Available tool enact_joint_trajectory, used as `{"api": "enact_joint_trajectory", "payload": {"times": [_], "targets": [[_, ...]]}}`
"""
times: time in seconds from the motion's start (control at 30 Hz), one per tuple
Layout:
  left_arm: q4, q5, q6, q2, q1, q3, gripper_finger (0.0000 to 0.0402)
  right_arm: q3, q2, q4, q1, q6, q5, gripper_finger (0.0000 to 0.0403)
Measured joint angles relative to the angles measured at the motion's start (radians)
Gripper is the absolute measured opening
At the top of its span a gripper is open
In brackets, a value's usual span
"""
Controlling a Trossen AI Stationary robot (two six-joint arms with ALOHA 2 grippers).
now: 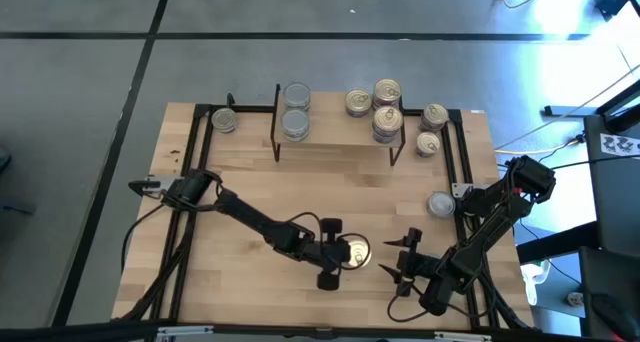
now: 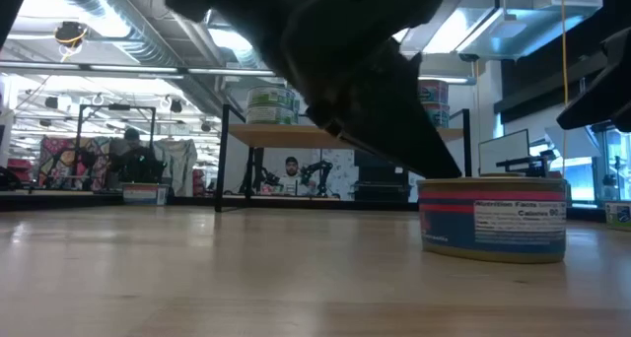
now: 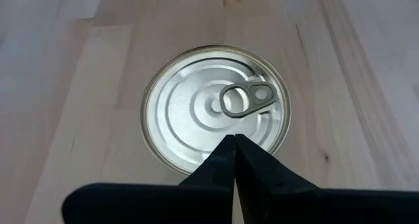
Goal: Stack canned seafood by type on shelf
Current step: Stack the blue pink tuna can on top of the blue pink tuna can on the shelf
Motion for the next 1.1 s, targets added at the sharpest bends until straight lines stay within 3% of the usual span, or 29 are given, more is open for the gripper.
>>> {"api": "enact_joint_trajectory", "payload": {"times": [0.33,0.67,1.1], "targets": [[0.223,-0.023,-0.049,-0.007,-0.002,-0.145,0.0002,0.0,0.0,0.084,-0.002,-0.176,-0.031,0.0298],[0.219,-0.037,-0.076,-0.005,-0.018,-0.156,0.0003,0.0,0.097,0.163,-0.077,-0.415,-0.169,0.0298],[0.219,-0.043,-0.081,-0.005,-0.016,-0.16,0.0002,0.0,0.117,0.223,-0.098,-0.755,-0.119,0.0298]]}}
